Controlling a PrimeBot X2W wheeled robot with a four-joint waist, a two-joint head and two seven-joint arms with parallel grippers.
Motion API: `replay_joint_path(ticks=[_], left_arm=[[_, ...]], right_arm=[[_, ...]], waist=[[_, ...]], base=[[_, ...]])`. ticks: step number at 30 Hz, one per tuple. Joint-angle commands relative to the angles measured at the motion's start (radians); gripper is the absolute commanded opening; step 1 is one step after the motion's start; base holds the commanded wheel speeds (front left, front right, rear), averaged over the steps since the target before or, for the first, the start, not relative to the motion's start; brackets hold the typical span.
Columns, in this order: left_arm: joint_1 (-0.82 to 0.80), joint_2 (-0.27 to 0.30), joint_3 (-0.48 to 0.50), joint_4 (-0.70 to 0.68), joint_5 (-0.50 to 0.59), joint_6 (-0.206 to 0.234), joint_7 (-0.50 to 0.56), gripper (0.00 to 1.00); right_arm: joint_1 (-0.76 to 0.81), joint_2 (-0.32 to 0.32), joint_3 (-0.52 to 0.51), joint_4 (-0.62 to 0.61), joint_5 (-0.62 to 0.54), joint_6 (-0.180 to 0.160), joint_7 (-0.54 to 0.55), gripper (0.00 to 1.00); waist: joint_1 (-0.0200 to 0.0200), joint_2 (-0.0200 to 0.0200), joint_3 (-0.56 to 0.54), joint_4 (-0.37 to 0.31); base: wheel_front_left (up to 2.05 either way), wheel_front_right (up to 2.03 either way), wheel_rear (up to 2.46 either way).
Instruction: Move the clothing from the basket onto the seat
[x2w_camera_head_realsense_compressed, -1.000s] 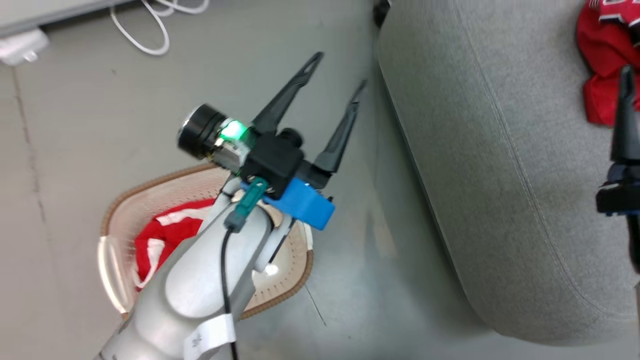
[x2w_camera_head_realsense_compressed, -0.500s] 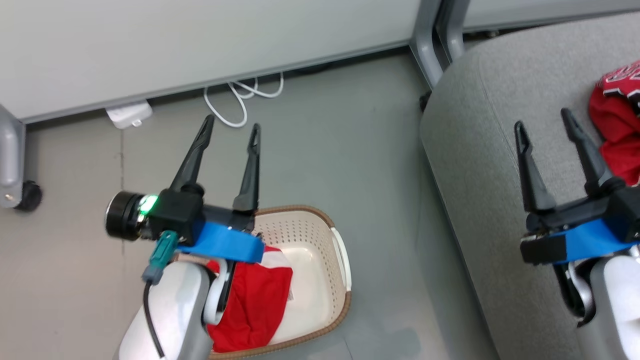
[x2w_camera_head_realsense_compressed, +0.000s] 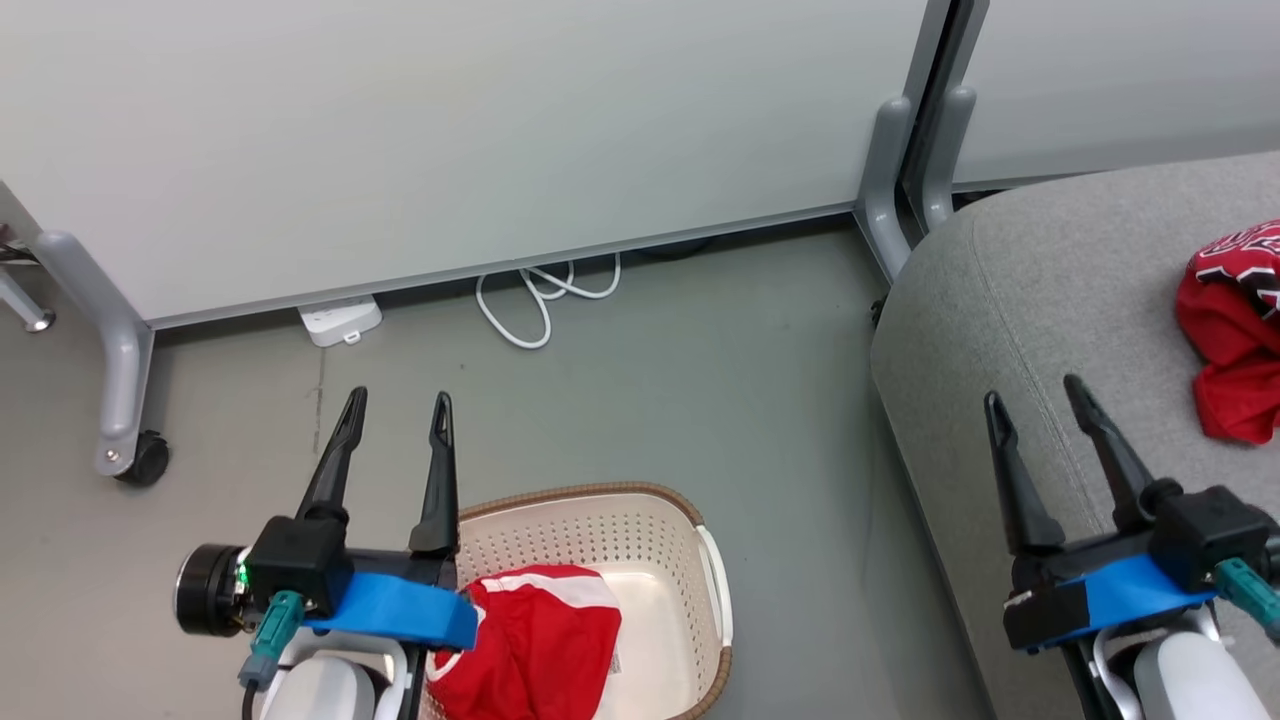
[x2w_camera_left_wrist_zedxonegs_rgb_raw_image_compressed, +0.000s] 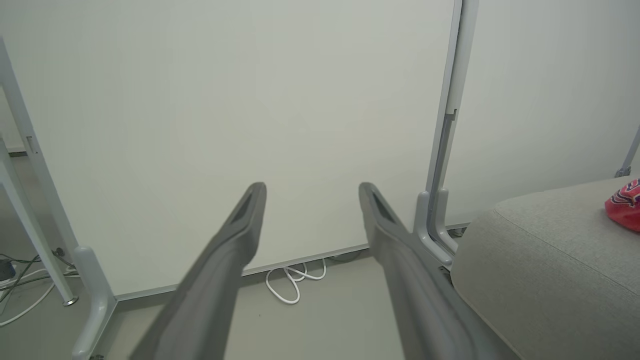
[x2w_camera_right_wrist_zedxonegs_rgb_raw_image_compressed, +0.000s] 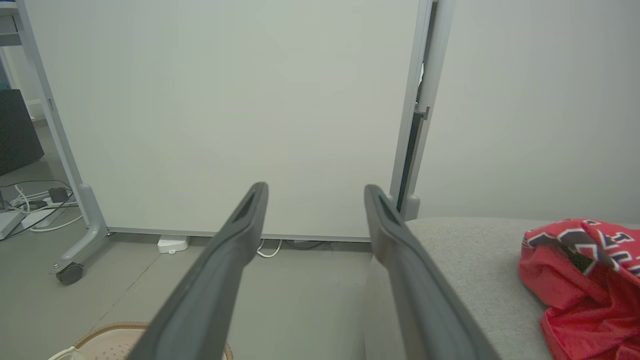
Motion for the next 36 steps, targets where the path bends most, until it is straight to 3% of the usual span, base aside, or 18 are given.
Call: replay_joint_path(ticks=[1, 18, 36], left_arm=[[0.010, -0.003, 0.011, -0.004, 0.007, -0.004, -0.003, 1.00], [0.089, -0.025, 0.084, 0.007, 0.026, -0.035, -0.003, 1.00], [0.049, -0.026, 0.061, 0.019, 0.029, -0.036, -0.003, 1.00]], right_arm=[[0.019, 0.005, -0.003, 0.005, 0.003, 0.000, -0.001, 1.00], [0.108, 0.049, -0.028, 0.037, 0.004, 0.000, -0.001, 1.00], [0.073, 0.044, -0.021, 0.032, 0.008, 0.000, -0.001, 1.00]], waist=[[0.0002, -0.0001, -0.008, 0.006], [0.0002, -0.0001, -0.057, 0.034], [0.0002, -0.0001, -0.033, 0.045]], base=[[0.00, 0.00, 0.00], [0.00, 0.00, 0.00], [0.00, 0.00, 0.00]])
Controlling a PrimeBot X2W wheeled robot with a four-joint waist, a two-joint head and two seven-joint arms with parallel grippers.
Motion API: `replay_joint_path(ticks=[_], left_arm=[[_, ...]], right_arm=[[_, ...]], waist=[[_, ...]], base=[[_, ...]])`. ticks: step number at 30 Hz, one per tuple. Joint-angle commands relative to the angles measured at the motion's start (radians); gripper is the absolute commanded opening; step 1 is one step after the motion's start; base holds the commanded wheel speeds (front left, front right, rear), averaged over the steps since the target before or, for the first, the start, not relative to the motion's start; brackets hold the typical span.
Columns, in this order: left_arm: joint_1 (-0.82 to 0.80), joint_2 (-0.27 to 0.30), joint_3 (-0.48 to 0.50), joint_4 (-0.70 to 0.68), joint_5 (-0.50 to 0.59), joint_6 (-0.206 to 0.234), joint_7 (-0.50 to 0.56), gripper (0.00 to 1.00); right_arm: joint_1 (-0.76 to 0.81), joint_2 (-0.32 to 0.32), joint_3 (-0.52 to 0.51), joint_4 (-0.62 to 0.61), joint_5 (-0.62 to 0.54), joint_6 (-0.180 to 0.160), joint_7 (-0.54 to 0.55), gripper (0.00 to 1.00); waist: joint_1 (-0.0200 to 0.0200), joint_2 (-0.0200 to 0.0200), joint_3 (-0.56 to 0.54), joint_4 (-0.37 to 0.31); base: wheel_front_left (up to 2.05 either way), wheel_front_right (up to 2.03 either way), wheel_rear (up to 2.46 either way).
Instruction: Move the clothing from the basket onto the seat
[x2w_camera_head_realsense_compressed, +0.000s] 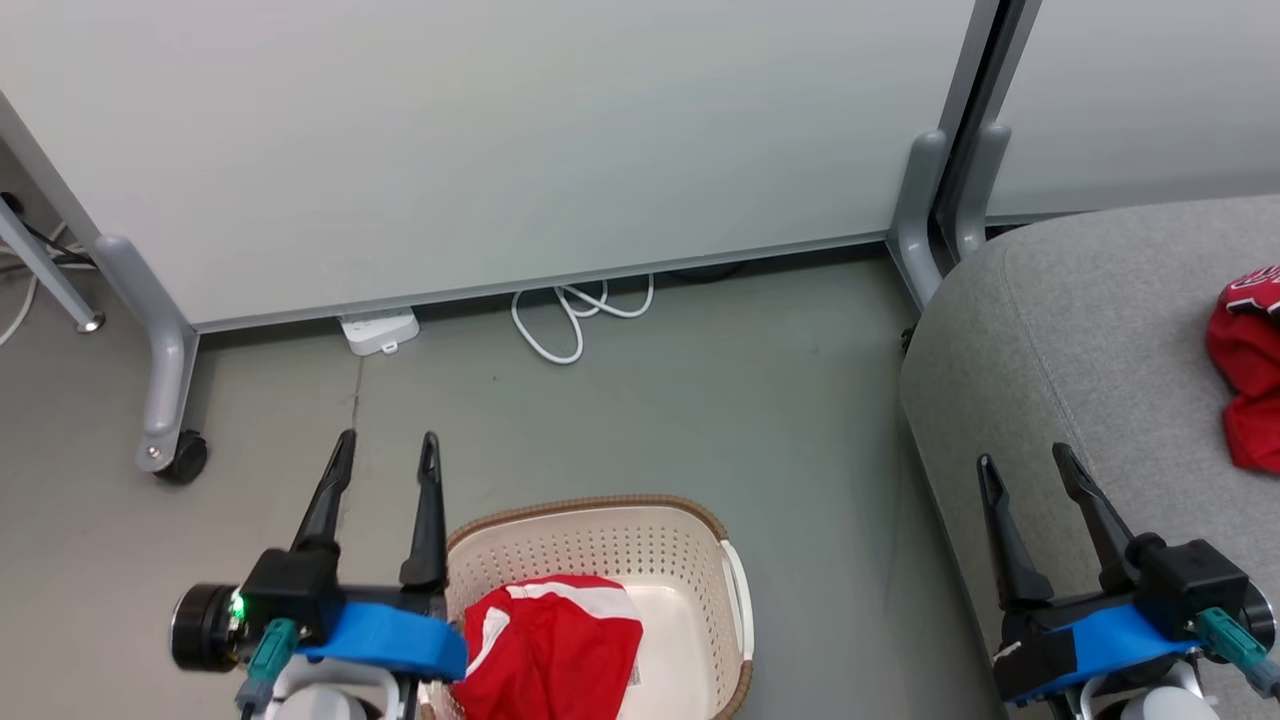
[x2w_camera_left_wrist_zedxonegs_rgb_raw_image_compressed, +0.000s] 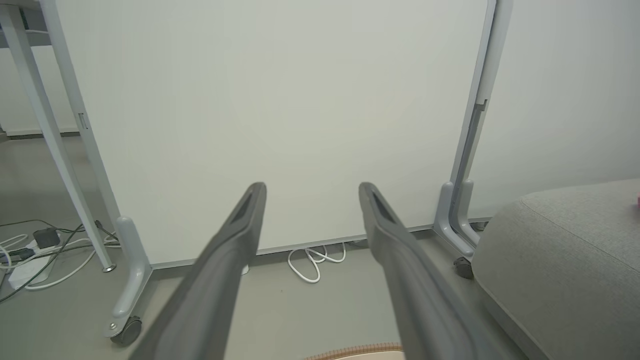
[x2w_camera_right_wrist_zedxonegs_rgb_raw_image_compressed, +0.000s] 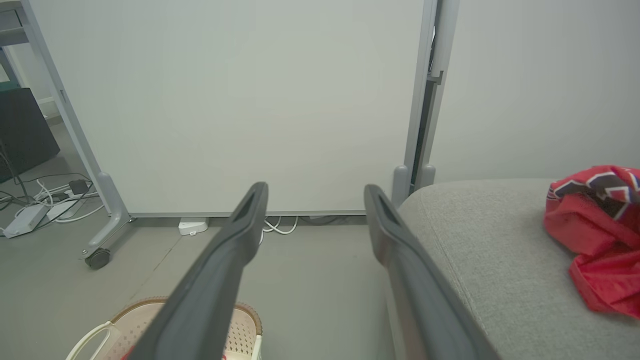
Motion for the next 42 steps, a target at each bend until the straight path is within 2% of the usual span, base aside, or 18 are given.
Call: replay_joint_path(ticks=[1, 6, 12, 21, 23, 31, 32, 35, 42], left_arm=[[-0.028, -0.002, -0.004, 0.007, 0.004, -0.007, -0.003, 1.00], [-0.122, 0.004, -0.039, 0.065, 0.042, -0.036, -0.003, 1.00], [-0.286, 0.049, -0.146, 0.212, 0.080, -0.057, -0.003, 1.00], [-0.532, 0.143, -0.434, 0.480, 0.076, -0.059, -0.003, 1.00], [-0.555, 0.147, -0.464, 0.505, 0.065, -0.059, -0.003, 1.00], [-0.729, 0.174, -0.714, 0.727, 0.015, -0.059, -0.002, 1.00], [-0.766, 0.176, -0.772, 0.782, -0.003, -0.059, 0.003, 1.00], [-0.802, 0.176, -0.824, 0.824, -0.022, -0.059, 0.008, 1.00], [-0.890, 0.184, -0.997, 0.937, -0.103, -0.059, 0.088, 1.00]], right_arm=[[-0.019, -0.004, 0.003, -0.006, 0.001, 0.000, -0.001, 1.00], [-0.062, -0.015, 0.015, -0.018, 0.007, 0.000, -0.001, 1.00], [-0.143, -0.035, 0.039, -0.050, 0.010, 0.000, -0.001, 1.00], [-0.276, -0.059, 0.080, -0.095, 0.019, 0.000, -0.001, 1.00], [-0.286, -0.060, 0.082, -0.100, 0.021, 0.000, -0.001, 1.00], [-0.380, -0.059, 0.105, -0.130, 0.028, 0.000, -0.001, 1.00], [-0.405, -0.056, 0.110, -0.137, 0.029, 0.000, -0.001, 1.00], [-0.425, -0.055, 0.117, -0.144, 0.030, 0.000, -0.001, 1.00], [-0.491, -0.060, 0.132, -0.174, 0.033, 0.000, -0.001, 1.00]], waist=[[0.0001, -0.0001, 0.011, -0.002], [0.0001, -0.0001, 0.069, -0.013], [0.0001, -0.0001, 0.185, -0.041], [0.0001, -0.0001, 0.376, -0.107], [0.0001, -0.0001, 0.396, -0.112], [0.0001, -0.0001, 0.562, -0.155], [0.0001, -0.0001, 0.600, -0.164], [0.0001, -0.0001, 0.636, -0.173], [0.0001, -0.0001, 0.757, -0.196]], base=[[0.00, 0.00, 0.00], [0.00, 0.00, 0.00], [0.00, 0.00, 0.00], [0.00, 0.00, 0.00], [0.00, 0.00, 0.00], [0.00, 0.00, 0.00], [0.00, 0.00, 0.00], [0.00, 0.00, 0.00], [0.00, 0.00, 0.00]])
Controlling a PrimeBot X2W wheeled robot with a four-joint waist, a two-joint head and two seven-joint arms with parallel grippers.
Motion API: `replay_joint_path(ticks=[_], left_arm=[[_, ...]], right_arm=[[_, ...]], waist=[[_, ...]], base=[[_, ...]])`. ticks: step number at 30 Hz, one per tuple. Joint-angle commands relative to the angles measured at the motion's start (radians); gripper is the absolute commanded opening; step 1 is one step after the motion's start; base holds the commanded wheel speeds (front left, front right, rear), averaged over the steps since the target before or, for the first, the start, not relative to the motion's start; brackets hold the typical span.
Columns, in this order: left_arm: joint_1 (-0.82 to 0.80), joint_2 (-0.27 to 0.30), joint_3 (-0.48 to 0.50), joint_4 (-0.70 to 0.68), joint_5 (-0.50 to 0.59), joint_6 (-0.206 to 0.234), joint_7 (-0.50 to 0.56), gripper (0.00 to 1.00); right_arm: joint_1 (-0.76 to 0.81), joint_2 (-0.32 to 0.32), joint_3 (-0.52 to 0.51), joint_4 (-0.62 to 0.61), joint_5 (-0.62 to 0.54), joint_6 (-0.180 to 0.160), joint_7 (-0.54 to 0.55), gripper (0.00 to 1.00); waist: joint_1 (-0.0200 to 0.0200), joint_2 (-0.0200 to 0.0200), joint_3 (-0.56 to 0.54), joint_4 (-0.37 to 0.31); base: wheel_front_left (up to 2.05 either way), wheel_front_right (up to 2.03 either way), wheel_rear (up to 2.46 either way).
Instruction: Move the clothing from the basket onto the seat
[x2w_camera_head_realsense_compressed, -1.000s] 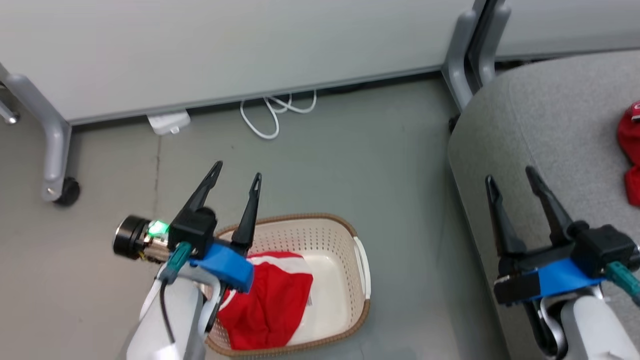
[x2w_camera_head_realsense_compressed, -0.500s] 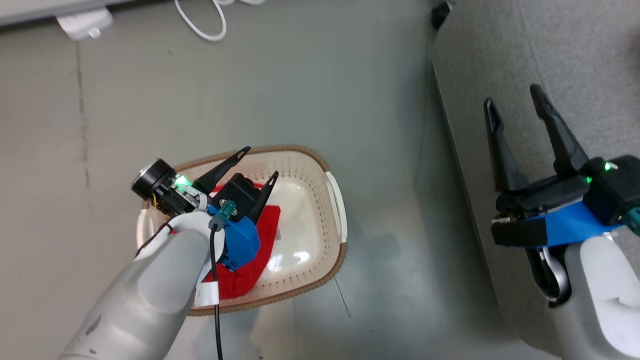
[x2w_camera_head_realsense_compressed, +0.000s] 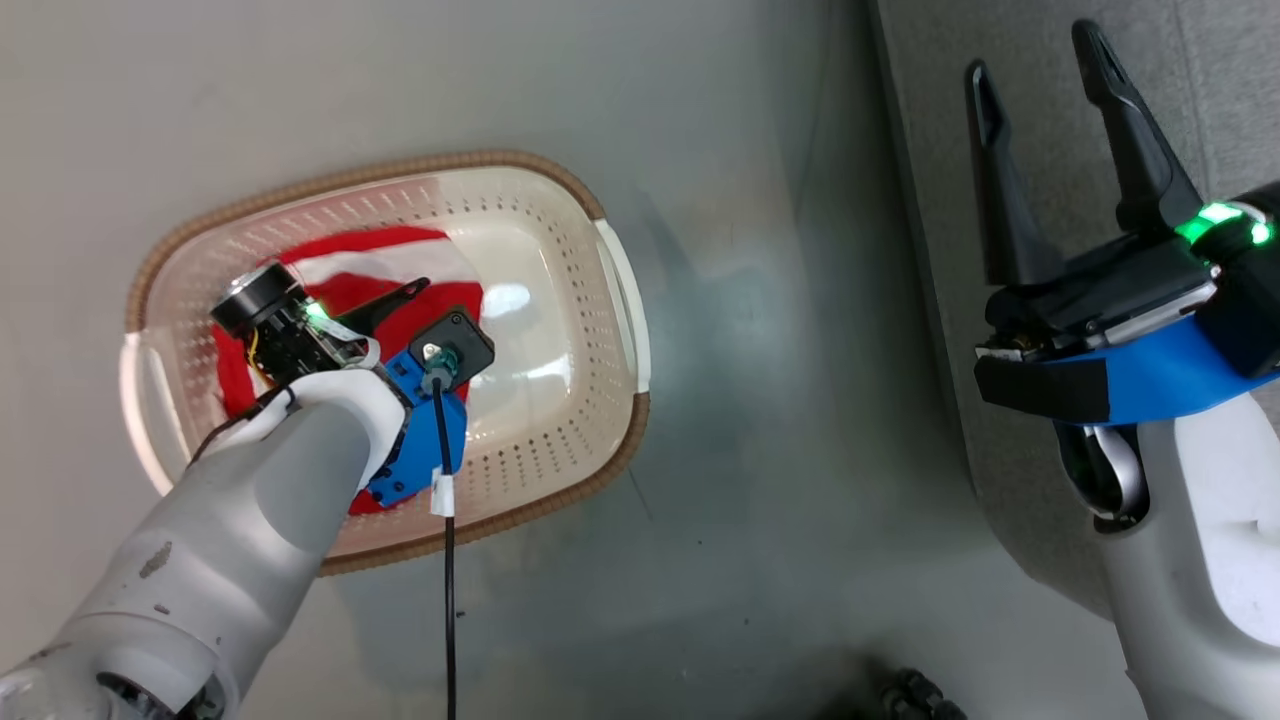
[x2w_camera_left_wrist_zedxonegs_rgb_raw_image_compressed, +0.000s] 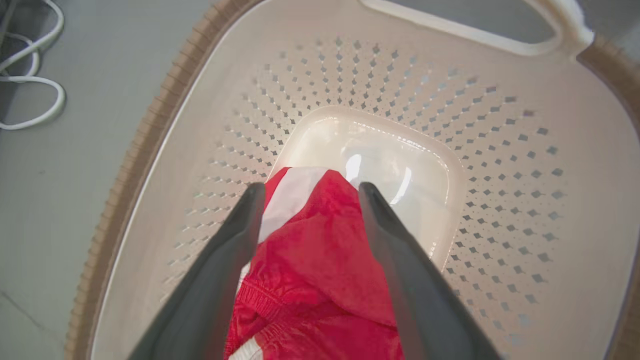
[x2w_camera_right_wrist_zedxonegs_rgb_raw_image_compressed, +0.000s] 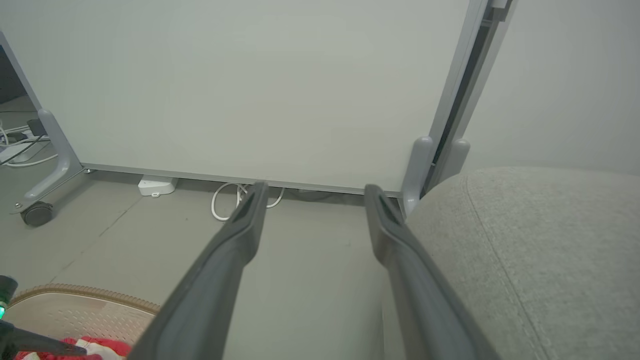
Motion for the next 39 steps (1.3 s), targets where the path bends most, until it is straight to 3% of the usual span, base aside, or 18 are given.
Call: replay_joint_path(ticks=[1, 11, 23, 32, 34, 35, 39], left_arm=[[-0.021, 0.009, -0.010, 0.004, -0.004, -0.001, 0.003, 1.00], [-0.127, 0.057, -0.147, 0.051, -0.099, -0.001, 0.116, 1.00], [-0.203, 0.077, -0.172, 0.097, -0.099, -0.001, 0.246, 1.00], [-0.221, 0.067, -0.175, 0.123, -0.082, 0.001, 0.267, 1.00], [-0.223, 0.064, -0.175, 0.128, -0.076, 0.003, 0.263, 0.15], [-0.224, 0.063, -0.175, 0.129, -0.076, 0.003, 0.264, 0.00], [-0.231, 0.062, -0.175, 0.135, -0.076, 0.003, 0.260, 0.00]], right_arm=[[-0.019, -0.002, 0.003, -0.005, 0.006, 0.000, -0.001, 1.00], [-0.082, 0.002, 0.015, -0.045, 0.000, 0.000, -0.001, 1.00], [-0.100, 0.008, 0.007, -0.078, -0.011, 0.000, -0.001, 1.00], [-0.104, 0.000, -0.007, -0.090, -0.013, 0.000, -0.001, 1.00], [-0.107, 0.000, -0.009, -0.089, -0.015, 0.000, -0.001, 1.00], [-0.109, 0.000, -0.010, -0.088, -0.017, 0.000, -0.001, 1.00], [-0.118, 0.000, -0.013, -0.080, -0.019, 0.000, -0.001, 1.00]], waist=[[-0.0002, 0.0000, 0.052, -0.021], [-0.0002, 0.0000, 0.185, -0.044], [-0.0002, 0.0000, 0.290, -0.058], [-0.0002, 0.0000, 0.325, -0.059], [-0.0002, 0.0000, 0.326, -0.058], [-0.0002, 0.0000, 0.326, -0.057], [-0.0002, 0.0000, 0.318, -0.053]], base=[[0.00, 0.00, 0.00], [0.00, 0.00, 0.00], [0.00, 0.00, 0.00], [0.00, 0.00, 0.00], [0.00, 0.00, 0.00], [0.00, 0.00, 0.00], [0.00, 0.00, 0.00]])
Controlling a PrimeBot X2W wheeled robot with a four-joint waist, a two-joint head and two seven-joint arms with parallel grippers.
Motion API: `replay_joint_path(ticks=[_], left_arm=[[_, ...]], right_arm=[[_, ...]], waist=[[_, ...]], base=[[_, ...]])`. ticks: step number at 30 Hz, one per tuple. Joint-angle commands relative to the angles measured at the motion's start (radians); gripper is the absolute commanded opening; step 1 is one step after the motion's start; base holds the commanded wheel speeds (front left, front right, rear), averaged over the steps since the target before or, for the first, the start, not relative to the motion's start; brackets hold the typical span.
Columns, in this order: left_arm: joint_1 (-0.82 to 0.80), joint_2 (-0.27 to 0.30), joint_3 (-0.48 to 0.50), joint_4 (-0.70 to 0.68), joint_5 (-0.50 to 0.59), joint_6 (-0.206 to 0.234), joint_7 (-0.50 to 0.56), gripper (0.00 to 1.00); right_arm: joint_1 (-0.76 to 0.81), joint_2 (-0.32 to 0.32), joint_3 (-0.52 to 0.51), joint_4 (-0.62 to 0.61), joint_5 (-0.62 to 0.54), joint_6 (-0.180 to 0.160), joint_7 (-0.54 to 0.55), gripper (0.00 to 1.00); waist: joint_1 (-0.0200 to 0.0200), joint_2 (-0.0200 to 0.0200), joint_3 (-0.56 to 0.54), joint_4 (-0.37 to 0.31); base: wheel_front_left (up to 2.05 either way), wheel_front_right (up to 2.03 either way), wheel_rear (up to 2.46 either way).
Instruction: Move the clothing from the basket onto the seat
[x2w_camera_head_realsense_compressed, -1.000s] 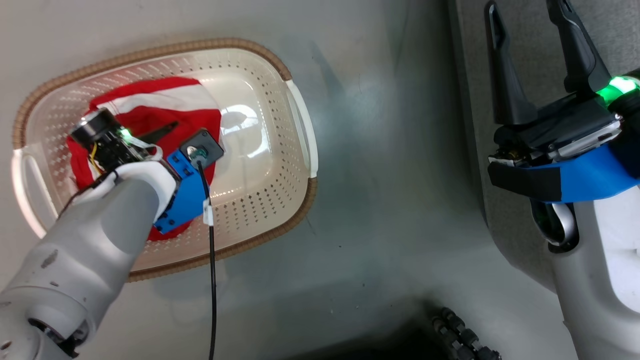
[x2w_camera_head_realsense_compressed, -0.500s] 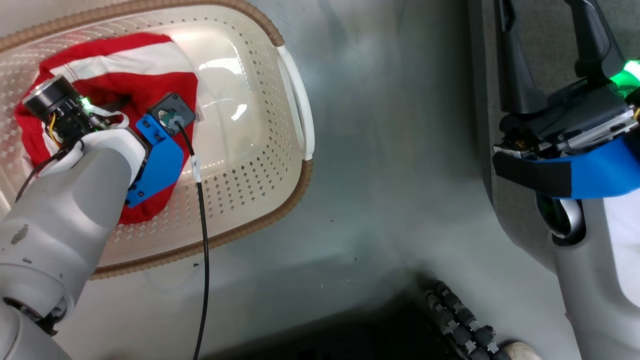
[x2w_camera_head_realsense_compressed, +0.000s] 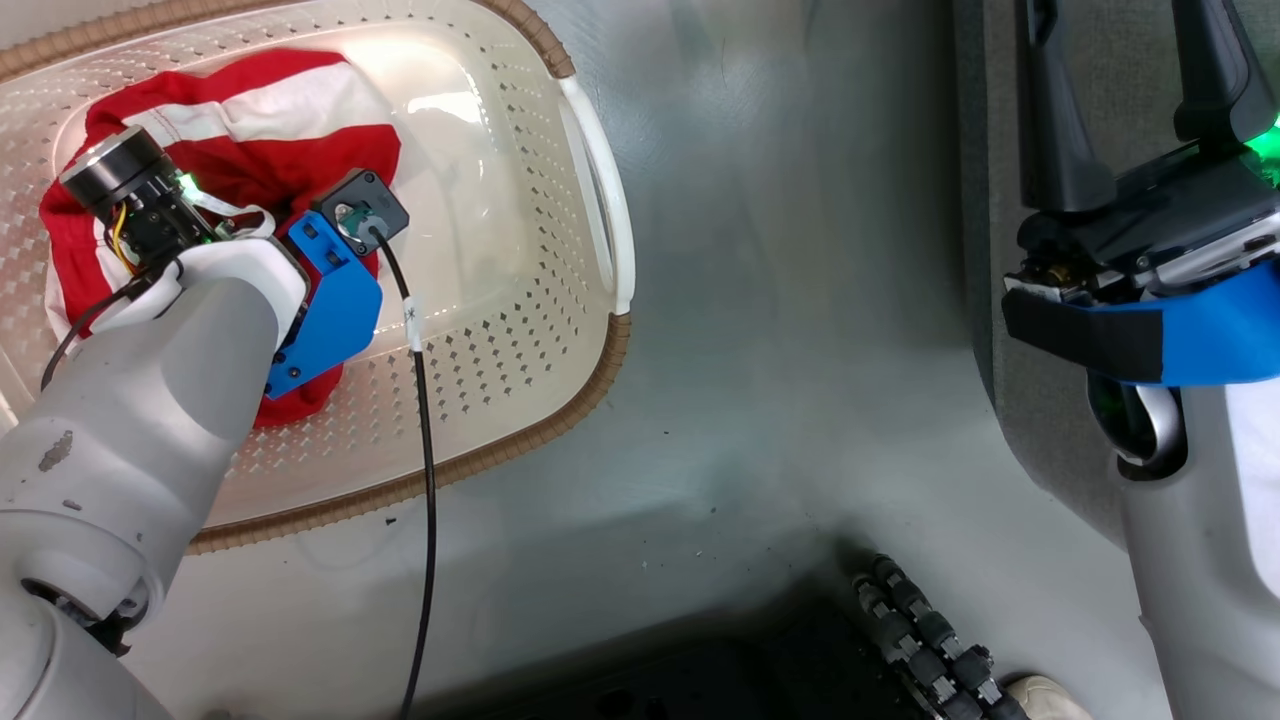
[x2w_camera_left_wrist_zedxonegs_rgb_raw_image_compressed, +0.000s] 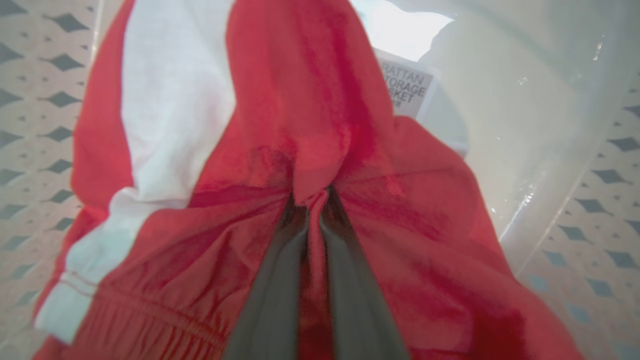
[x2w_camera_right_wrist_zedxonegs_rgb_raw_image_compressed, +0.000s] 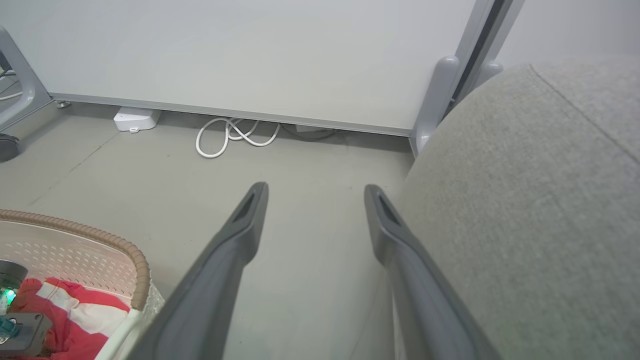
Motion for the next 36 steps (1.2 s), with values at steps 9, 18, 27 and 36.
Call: replay_joint_path(ticks=[9, 18, 27, 36], left_arm=[[0.009, -0.050, 0.033, 0.005, -0.052, 0.012, -0.077, 0.00], [0.045, -0.147, 0.098, -0.010, -0.136, 0.027, -0.247, 0.00], [0.104, -0.200, 0.155, -0.060, -0.198, 0.035, -0.351, 0.00], [0.198, -0.167, 0.275, -0.310, -0.203, 0.079, -0.356, 0.00]], right_arm=[[-0.001, -0.011, -0.028, 0.009, -0.012, 0.000, -0.001, 1.00], [0.052, -0.033, -0.070, 0.024, -0.017, 0.000, -0.001, 1.00], [0.129, -0.055, -0.107, 0.047, -0.023, 0.000, -0.001, 1.00], [0.230, -0.056, -0.128, 0.084, -0.031, 0.000, -0.001, 1.00]], waist=[[0.0000, 0.0000, -0.059, 0.031], [0.0000, 0.0000, -0.187, 0.100], [0.0000, 0.0000, -0.361, 0.167], [0.0000, 0.0000, -0.566, 0.214]], base=[[0.00, 0.00, 0.00], [0.00, 0.00, 0.00], [0.00, 0.00, 0.00], [0.00, 0.00, 0.00]])
